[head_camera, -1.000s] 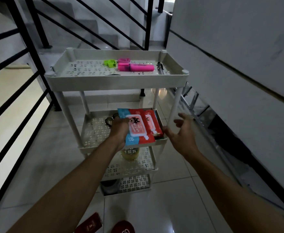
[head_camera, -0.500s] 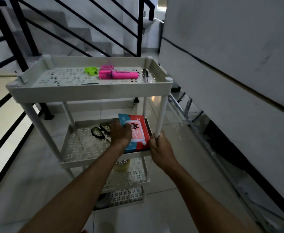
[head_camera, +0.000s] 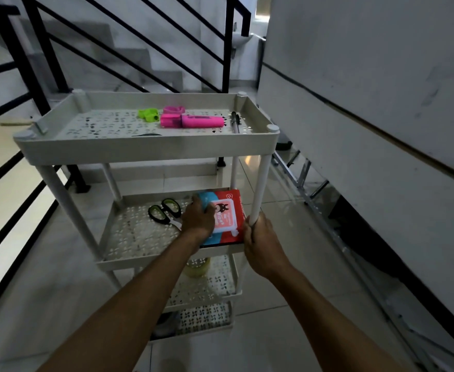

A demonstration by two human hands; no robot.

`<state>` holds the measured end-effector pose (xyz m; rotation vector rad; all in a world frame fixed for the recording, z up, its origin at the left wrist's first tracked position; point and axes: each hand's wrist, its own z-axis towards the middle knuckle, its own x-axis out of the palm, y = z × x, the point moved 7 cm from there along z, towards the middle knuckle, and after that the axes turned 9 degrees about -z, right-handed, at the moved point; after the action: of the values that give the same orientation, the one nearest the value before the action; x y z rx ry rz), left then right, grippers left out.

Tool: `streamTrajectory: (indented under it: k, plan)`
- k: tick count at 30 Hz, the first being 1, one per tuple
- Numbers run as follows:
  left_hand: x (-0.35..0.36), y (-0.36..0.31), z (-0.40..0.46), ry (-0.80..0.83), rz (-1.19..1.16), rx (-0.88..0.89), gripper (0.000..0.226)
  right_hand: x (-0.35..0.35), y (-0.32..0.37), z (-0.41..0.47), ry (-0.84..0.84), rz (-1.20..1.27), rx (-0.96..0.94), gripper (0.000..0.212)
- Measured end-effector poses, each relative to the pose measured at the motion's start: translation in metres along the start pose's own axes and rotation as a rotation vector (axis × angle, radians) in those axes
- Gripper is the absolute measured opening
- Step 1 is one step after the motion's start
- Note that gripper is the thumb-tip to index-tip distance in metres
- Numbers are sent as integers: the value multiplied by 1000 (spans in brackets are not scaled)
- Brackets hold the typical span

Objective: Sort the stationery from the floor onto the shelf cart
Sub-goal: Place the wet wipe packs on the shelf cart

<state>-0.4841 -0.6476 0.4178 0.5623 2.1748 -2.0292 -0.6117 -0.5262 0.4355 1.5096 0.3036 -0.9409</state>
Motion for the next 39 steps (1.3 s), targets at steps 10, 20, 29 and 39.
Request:
streamTrajectory:
  k: [10,20,29,39]
  plan:
    - [-31,-6,-38,32,-69,106,52,9,-19,-36,7,54,140,62]
    - [-82,16,-119,27,164,372,83,8,-16,-92,-9,-167,89,100]
    - [-128,58,-235,21,349,501,83,9,9,-203,-45,-239,-34,96]
    - [-191,106,-420,-18,358,563,79,-2,38,-383,-72,-244,-119,105]
